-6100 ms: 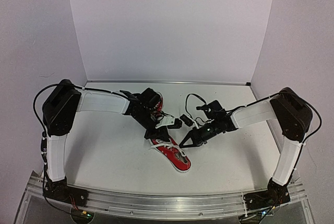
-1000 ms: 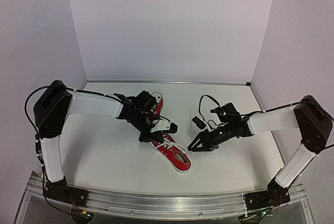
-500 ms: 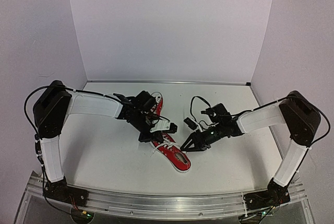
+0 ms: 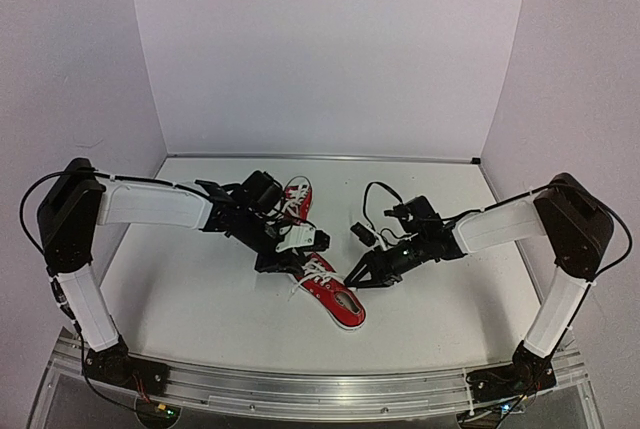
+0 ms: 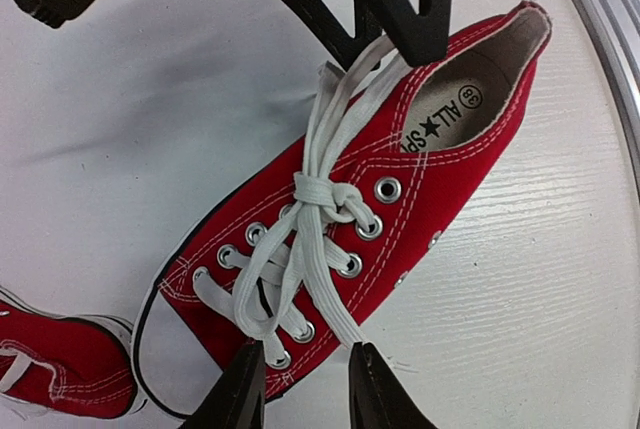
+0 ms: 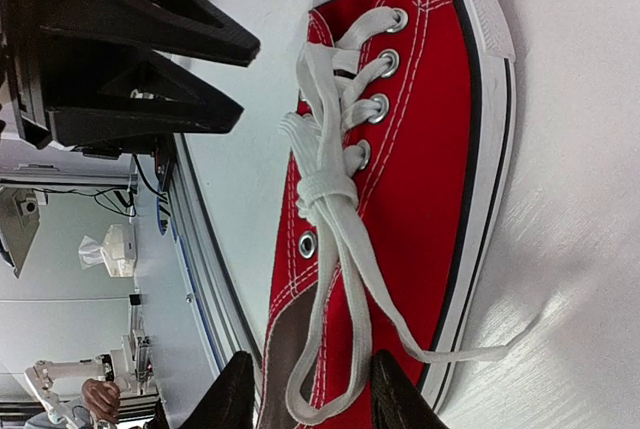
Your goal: Tie the shoes
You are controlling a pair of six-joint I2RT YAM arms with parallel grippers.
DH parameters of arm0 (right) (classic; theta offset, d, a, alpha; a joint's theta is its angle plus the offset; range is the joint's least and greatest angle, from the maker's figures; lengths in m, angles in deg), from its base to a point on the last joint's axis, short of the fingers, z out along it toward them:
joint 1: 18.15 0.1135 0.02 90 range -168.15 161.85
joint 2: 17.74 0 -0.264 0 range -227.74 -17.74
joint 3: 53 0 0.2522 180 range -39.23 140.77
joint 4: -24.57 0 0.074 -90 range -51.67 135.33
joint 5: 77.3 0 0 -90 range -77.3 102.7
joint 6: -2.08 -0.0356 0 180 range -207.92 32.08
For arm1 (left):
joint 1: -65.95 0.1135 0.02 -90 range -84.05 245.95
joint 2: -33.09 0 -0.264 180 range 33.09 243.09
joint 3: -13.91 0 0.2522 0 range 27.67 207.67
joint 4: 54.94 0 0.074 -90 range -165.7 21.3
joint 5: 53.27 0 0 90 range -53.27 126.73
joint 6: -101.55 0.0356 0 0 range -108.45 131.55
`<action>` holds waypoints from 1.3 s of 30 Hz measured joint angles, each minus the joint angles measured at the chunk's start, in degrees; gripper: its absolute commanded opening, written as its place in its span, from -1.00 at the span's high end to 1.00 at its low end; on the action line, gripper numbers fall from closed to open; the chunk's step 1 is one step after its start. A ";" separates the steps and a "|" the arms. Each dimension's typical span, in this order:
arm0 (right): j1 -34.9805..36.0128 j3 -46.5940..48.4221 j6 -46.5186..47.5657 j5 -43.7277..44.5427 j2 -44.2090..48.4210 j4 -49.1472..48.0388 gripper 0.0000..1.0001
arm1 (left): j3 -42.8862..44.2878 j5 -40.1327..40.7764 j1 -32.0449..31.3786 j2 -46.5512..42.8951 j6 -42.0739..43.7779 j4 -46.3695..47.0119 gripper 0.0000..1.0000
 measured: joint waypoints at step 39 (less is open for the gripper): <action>0.00 0.00 2.55 3.62 -0.76 2.62 0.58 | -0.96 1.59 -2.00 3.56 -7.16 4.47 1.00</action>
